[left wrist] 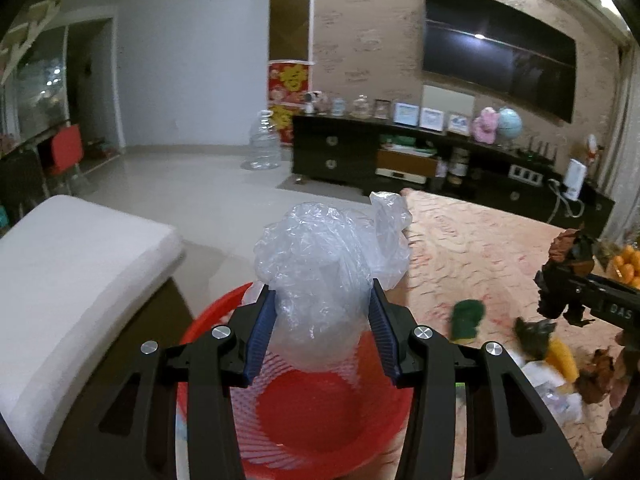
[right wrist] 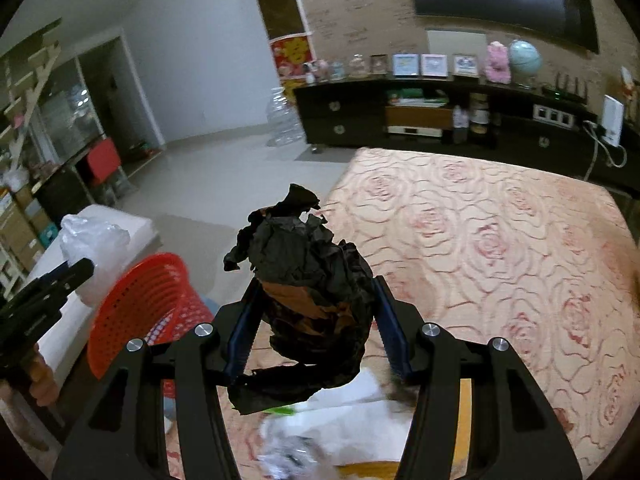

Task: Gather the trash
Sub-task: 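Carry both bags over the red basket and open both tools to drop them, then grasp the dark green scrubber with the left tool while the right tool returns to the table, then grasp the black plastic bag with the right tool while the left tool holds the scrubber, then carry the scrubber and black bag over the red basket and open both tools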

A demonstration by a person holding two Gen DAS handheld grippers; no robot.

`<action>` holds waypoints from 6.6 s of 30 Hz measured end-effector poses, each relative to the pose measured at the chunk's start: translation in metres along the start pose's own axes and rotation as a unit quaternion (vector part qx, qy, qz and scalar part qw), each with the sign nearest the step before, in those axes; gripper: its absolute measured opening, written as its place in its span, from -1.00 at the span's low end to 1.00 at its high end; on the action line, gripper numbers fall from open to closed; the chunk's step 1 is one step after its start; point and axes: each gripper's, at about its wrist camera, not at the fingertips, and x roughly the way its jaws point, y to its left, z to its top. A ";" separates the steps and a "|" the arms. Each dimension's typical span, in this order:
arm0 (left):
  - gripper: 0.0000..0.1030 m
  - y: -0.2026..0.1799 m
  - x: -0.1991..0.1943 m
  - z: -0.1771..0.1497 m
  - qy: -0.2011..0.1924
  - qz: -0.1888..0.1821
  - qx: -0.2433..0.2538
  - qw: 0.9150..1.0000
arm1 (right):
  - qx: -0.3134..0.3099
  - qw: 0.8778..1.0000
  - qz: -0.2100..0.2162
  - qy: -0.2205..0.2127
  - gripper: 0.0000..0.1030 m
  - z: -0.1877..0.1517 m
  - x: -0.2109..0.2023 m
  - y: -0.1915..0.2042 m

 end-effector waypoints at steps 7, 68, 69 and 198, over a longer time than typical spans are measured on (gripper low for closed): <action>-0.16 0.031 0.005 -0.008 0.020 0.026 -0.015 0.999 | -0.034 0.999 0.038 0.017 0.03 -0.004 0.021 0.056; 0.65 -0.046 0.008 -0.010 0.028 -0.056 0.014 0.998 | 0.069 0.994 -0.080 -0.014 0.60 -0.025 -0.042 -0.082; 0.65 -0.052 0.010 -0.010 0.030 -0.059 0.017 0.998 | 0.073 0.994 -0.081 -0.012 0.60 -0.026 -0.043 -0.086; -0.37 -0.055 0.051 0.007 0.042 -0.004 0.050 0.998 | -0.016 0.999 0.037 -0.014 -0.27 0.004 0.026 0.019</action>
